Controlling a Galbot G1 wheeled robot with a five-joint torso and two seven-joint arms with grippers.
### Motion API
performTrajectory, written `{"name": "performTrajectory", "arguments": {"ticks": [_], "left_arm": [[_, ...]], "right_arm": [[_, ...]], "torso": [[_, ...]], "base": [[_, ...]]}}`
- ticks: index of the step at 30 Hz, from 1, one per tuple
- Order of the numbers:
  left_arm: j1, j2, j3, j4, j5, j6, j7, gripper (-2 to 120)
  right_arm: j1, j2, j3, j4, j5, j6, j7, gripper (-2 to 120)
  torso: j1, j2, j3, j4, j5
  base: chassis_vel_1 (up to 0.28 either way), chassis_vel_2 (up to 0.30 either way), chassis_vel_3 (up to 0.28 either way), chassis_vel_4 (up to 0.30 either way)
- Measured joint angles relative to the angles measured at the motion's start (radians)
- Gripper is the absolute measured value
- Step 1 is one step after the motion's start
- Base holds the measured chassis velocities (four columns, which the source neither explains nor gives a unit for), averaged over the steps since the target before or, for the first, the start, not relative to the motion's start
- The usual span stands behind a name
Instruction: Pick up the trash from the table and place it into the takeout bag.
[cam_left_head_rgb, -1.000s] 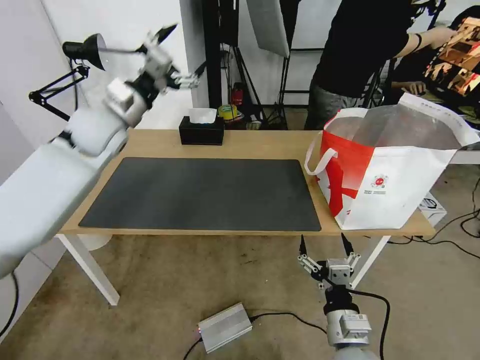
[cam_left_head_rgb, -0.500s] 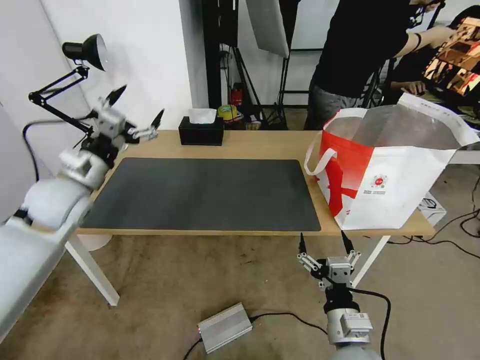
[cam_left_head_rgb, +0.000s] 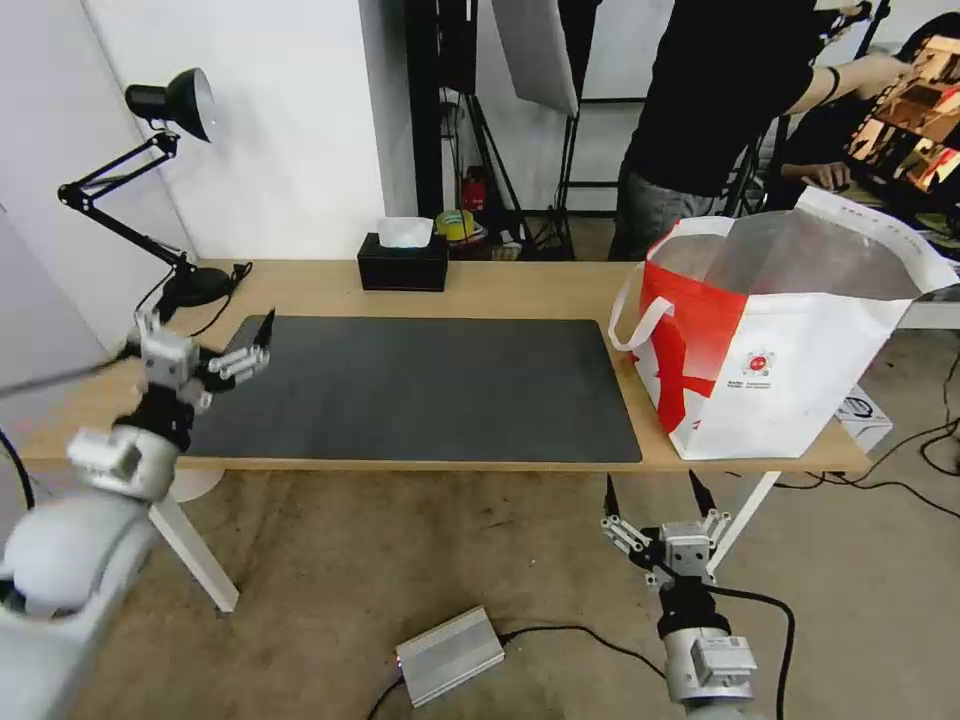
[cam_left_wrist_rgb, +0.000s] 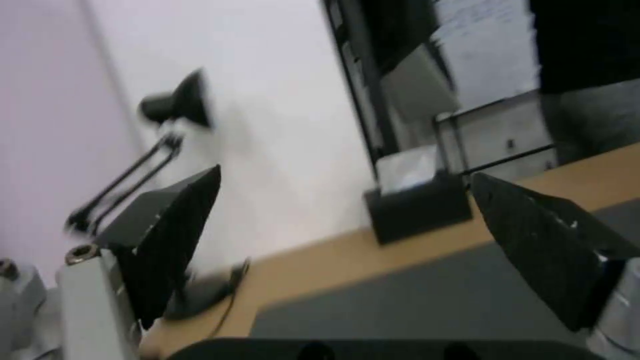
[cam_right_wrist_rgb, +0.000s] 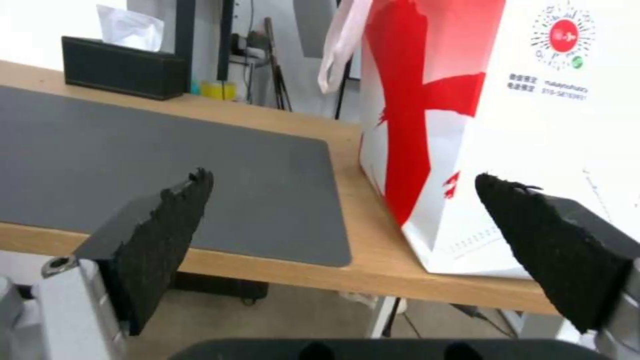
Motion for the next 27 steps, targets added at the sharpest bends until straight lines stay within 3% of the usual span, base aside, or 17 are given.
{"name": "performTrajectory", "arguments": {"ticks": [1,5,14,21,27], "left_arm": [[0.000,0.000,0.000,0.000,0.000,0.000,0.000,100],[0.089,-0.112,-0.002,-0.057,0.048,-0.011,-0.052,100],[0.208,-0.247,0.061,-0.106,0.143,-0.061,-0.092,100],[0.246,-0.306,0.085,-0.106,0.182,-0.095,-0.100,100],[0.297,-0.357,0.109,-0.087,0.214,-0.167,-0.099,100]], "right_arm": [[0.000,0.000,0.000,0.000,0.000,0.000,0.000,100],[-0.003,0.000,-0.001,0.000,0.012,0.005,0.001,100],[-0.009,0.004,-0.007,0.002,0.034,0.011,-0.005,100],[-0.009,0.007,-0.007,0.003,0.044,0.012,-0.006,100],[-0.009,0.013,-0.006,0.005,0.056,0.014,-0.008,100]], "torso": [[0.000,0.000,0.000,0.0000,0.0000],[0.000,0.000,0.000,0.0000,0.0002],[0.000,0.000,0.000,-0.0001,0.0003],[0.000,0.000,0.000,-0.0001,0.0002],[0.000,0.000,0.000,0.0000,0.0001]], "base": [[0.000,0.000,0.000,0.000],[0.000,0.000,0.000,0.000],[0.000,0.000,0.000,0.000],[0.000,0.000,0.000,0.000],[0.000,0.000,0.000,0.000]]}}
